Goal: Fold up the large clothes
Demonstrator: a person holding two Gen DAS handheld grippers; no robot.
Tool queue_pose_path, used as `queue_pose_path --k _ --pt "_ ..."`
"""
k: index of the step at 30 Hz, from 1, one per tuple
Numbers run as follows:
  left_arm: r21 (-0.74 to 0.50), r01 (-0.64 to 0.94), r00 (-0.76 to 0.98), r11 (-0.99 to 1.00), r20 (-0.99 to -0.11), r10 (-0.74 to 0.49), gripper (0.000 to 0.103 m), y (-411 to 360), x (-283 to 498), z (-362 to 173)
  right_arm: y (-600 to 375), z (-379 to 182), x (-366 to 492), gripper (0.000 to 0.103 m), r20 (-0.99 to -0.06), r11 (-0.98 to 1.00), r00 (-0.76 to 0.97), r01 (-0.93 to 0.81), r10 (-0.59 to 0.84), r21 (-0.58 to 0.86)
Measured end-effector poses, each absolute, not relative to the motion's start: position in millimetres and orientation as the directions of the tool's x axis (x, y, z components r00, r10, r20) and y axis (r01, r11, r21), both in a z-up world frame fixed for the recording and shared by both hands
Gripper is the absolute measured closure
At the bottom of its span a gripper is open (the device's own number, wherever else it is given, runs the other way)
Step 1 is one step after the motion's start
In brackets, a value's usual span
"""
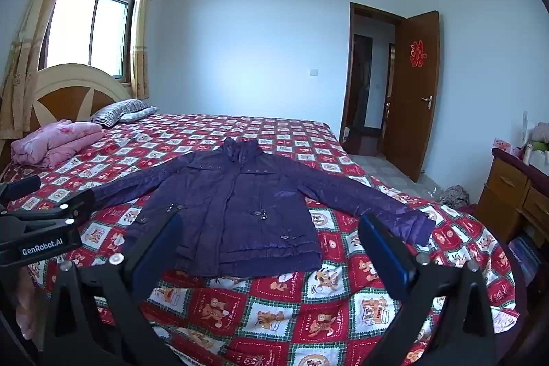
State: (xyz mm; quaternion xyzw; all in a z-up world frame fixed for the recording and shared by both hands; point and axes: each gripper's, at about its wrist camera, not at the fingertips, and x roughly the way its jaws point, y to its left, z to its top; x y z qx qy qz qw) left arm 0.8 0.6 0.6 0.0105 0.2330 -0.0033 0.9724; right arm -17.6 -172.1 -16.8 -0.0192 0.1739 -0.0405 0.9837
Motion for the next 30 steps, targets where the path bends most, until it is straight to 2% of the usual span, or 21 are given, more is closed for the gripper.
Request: queue_pose_path --k 9,30 --pt "0.001 -0.011 0.905 1.0 -0.426 0.01 0.001 6.5 -1.0 3.2 -172.0 -17.2 -17.6 0.0 -0.337 0.996 0.938 0.072 -0.085 -0.052" --pt "-0.002 -0.002 0.904 1.0 -0.427 0.001 0.001 3.2 -0.8 -1.4 -171.3 -21.1 -15.0 0.0 -0.351 0.996 0.932 0.071 -0.086 -0.053"
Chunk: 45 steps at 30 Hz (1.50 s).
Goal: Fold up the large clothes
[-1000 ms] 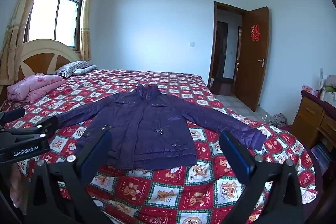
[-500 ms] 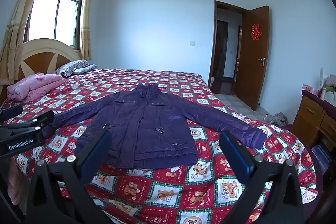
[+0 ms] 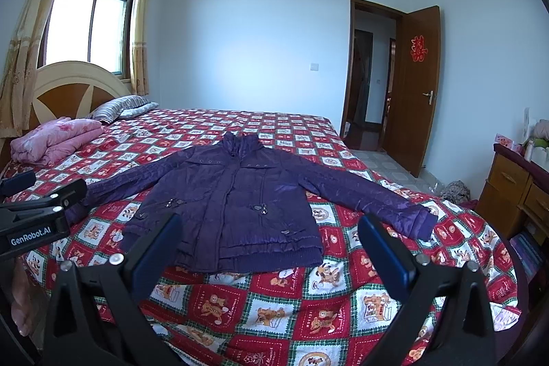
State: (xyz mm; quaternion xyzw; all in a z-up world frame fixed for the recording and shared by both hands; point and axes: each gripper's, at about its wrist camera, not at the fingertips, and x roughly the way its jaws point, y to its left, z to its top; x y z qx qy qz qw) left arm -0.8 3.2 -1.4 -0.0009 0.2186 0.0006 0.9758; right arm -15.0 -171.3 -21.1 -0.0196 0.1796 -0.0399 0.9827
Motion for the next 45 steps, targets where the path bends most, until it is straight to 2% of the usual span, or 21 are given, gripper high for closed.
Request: queue_pose_path --k 45 --pt "-0.002 0.011 0.915 1.0 -0.403 -0.011 0.001 1.1 -5.2 2.5 -171.4 -24.3 -13.6 0.0 -0.362 0.997 0.929 0.065 -0.078 -0.048"
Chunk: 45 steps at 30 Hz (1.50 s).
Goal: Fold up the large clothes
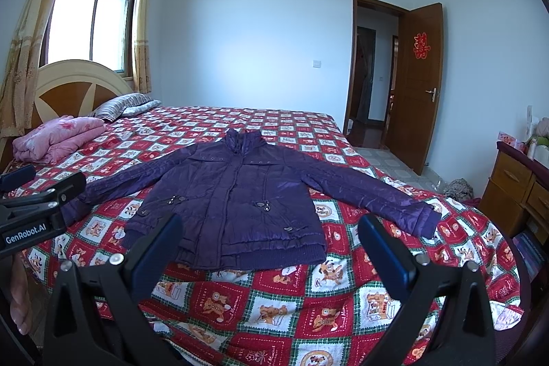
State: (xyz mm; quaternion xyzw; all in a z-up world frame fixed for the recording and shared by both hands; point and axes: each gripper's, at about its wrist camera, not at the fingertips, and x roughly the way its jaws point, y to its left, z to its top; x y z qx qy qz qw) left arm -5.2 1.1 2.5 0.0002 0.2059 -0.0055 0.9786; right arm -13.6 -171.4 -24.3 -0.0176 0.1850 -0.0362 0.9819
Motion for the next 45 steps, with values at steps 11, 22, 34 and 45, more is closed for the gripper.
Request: queue_pose_path --k 11,22,34,45 --pt "-0.001 0.01 0.915 1.0 -0.403 -0.01 0.001 0.8 -5.2 2.6 -166.7 -29.4 -14.5 0.0 -0.367 0.997 0.928 0.059 -0.073 -0.048" --pt "-0.009 0.036 0.893 0.999 -0.448 -0.037 0.001 4.5 7.7 -5.6 -169.9 -34.4 -9.7 0.0 -0.379 0.999 0.925 0.022 -0.032 -0.033" --pt "0.052 0.018 0.908 0.998 -0.42 0.006 0.001 7.6 77.3 -40.5 -295.5 -97.1 64.8 0.0 -0.546 0.955 0.829 0.247 -0.121 0.163" --pt "0.099 -0.008 0.888 0.995 -0.457 0.052 0.001 7.6 207.2 -81.3 -456.2 -130.4 116.4 0.001 -0.68 0.745 0.678 0.6 -0.28 0.292"
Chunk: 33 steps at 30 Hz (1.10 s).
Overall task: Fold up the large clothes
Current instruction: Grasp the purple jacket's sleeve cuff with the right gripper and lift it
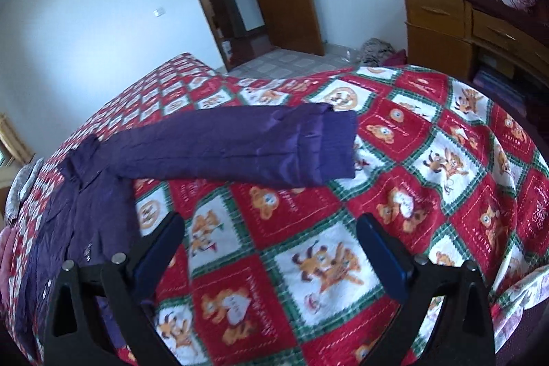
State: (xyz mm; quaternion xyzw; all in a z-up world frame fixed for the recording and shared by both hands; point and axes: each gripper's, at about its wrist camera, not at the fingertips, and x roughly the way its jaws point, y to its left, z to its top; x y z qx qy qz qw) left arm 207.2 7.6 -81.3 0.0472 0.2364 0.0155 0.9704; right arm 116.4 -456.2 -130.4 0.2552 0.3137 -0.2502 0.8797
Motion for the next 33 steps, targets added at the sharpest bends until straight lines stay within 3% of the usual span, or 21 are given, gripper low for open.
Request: queue_pose_path --k 9,13,18,19,23,26,33 --pt "0.099 -0.041 0.837 0.994 -0.54 0.088 0.001 14.3 270.2 -118.1 -526.1 -155.6 153.8 0.009 -0.741 0.64 0.595 0.708 -0.313 0.298" --pt "0.106 -0.054 0.812 0.993 -0.575 0.106 0.001 18.8 287.7 -132.6 -541.0 -172.6 164.7 0.029 -0.752 0.627 0.618 0.686 -0.231 0.371" --pt "0.094 -0.057 0.782 0.994 -0.614 0.103 0.001 24.4 300.5 -146.6 -544.1 -177.2 163.8 0.047 -0.732 0.645 0.651 0.65 -0.201 0.401" --pt "0.09 -0.055 0.78 0.994 -0.618 0.099 0.001 25.2 301.4 -147.4 -546.0 -176.2 163.2 0.063 -0.729 0.649 0.654 0.647 -0.202 0.401" --pt "0.074 -0.047 0.781 0.996 -0.619 0.083 0.001 28.0 304.7 -142.9 -546.7 -156.2 161.4 0.083 -0.704 0.681 0.669 0.632 -0.239 0.37" --pt "0.064 -0.047 0.797 0.997 -0.599 0.076 0.001 33.3 305.1 -131.2 -537.7 -126.1 163.7 0.09 -0.672 0.722 0.682 0.616 -0.288 0.316" --pt "0.059 -0.052 0.815 0.997 -0.574 0.076 0.001 45.1 312.6 -115.4 -473.7 -27.7 185.4 0.09 -0.52 0.856 0.769 0.5 -0.372 0.129"
